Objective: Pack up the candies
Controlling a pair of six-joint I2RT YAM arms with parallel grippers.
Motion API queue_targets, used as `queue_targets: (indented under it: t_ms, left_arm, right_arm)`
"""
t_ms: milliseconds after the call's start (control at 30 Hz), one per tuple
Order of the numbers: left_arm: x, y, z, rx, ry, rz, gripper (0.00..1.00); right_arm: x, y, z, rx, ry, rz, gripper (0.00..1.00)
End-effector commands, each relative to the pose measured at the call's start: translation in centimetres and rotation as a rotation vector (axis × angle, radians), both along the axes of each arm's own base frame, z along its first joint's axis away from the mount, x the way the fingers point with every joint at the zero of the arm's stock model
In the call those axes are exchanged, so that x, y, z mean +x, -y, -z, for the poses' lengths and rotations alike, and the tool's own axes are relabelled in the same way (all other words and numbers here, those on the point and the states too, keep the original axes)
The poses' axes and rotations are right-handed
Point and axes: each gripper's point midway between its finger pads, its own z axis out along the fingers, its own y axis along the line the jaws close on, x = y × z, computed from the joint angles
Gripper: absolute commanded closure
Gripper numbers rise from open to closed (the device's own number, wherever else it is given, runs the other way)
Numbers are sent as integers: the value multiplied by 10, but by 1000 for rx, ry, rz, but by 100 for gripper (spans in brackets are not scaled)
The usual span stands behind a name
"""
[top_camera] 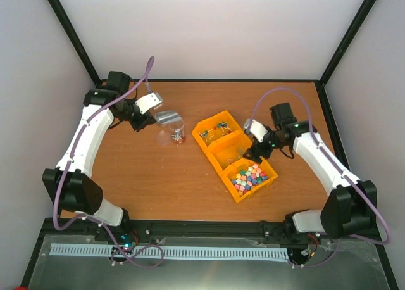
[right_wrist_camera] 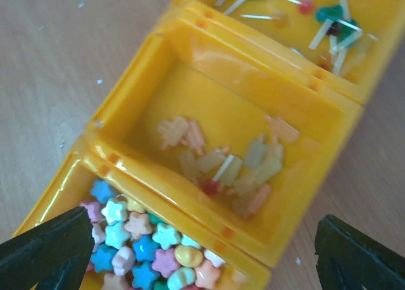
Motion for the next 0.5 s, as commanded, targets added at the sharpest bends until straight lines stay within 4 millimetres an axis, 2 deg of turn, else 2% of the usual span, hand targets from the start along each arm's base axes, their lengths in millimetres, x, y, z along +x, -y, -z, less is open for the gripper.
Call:
queue_targets:
  t_ms: [0,233,467]
  left_arm:
    - [-8,9,-16,-67,19,1,99]
    - [-14,14,-16,-99,6,11,99]
    - [-19,15,-17,-112,10,15,99]
  right_arm:
    - [-19,-15,14,-119,94,-144,5]
    - [-22,-26,41,-238,130,-214,5]
    - [6,-30,58,-355,208,-212,8]
